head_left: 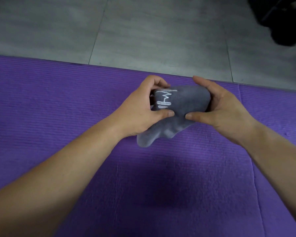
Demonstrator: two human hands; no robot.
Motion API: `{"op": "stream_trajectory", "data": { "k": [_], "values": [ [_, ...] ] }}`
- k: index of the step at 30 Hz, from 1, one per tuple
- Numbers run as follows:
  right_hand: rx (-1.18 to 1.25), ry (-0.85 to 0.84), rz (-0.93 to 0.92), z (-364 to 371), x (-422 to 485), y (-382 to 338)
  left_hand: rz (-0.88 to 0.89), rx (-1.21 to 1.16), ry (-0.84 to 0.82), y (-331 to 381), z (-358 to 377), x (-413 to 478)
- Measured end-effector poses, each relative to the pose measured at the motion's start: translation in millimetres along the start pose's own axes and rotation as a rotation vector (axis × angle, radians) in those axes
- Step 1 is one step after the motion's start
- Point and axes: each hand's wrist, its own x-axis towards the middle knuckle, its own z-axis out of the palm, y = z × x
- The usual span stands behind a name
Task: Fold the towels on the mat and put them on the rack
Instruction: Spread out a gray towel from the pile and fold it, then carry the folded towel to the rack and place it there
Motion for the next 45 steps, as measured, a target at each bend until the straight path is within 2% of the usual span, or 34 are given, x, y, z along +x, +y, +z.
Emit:
{"op": "stream_trajectory", "data": {
  "k": [4, 7, 9, 11, 14, 17, 20, 23, 27, 31, 34, 39, 45],
  "values": [
    [-0.288, 0.128, -0.049, 14, -2, -2, -0.011, 0.078, 0.049, 3, -6, -1],
    [-0.506, 0.308, -0.137, 21, -3, -6, 0.017, 0.011, 0.059, 2, -13, -1],
    [-0.597, 0.347, -0.23, 24, -4, -12, 0.033, -0.015, 0.085, 3, -17, 0],
    [-0.489, 0.308, -0.304, 27, -7, -22, 0.046, -0.042, 0.105, 7, -25, -1],
    [-0.264, 0.253, -0.267, 38, -16, -48, 0.031, 0.005, 0.061, 22, -48, -10],
    [-0.311, 0.283, -0.143, 60, -31, -84, -0.075, 0.208, 0.044, 44, -90, -31],
    [-0.379, 0.281, 0.012, 82, -54, -135, -0.213, 0.408, 0.155, 76, -147, -64],
    [-0.43, 0.334, 0.131, 99, -81, -203, -0.319, 0.502, 0.176, 127, -208, -100],
    [-0.468, 0.41, 0.142, 113, -122, -324, -0.404, 0.562, 0.13, 220, -282, -142],
    [-0.496, 0.463, 0.106, 108, -163, -453, -0.43, 0.622, 0.053, 332, -346, -176],
    [-0.425, 0.503, 0.162, 95, -184, -533, -0.407, 0.688, 0.032, 409, -387, -190],
    [-0.334, 0.537, 0.194, 66, -202, -615, -0.37, 0.809, 0.067, 510, -425, -177],
    [-0.135, 0.555, 0.188, 16, -208, -667, -0.308, 0.873, 0.074, 592, -430, -140]
  ]
}}
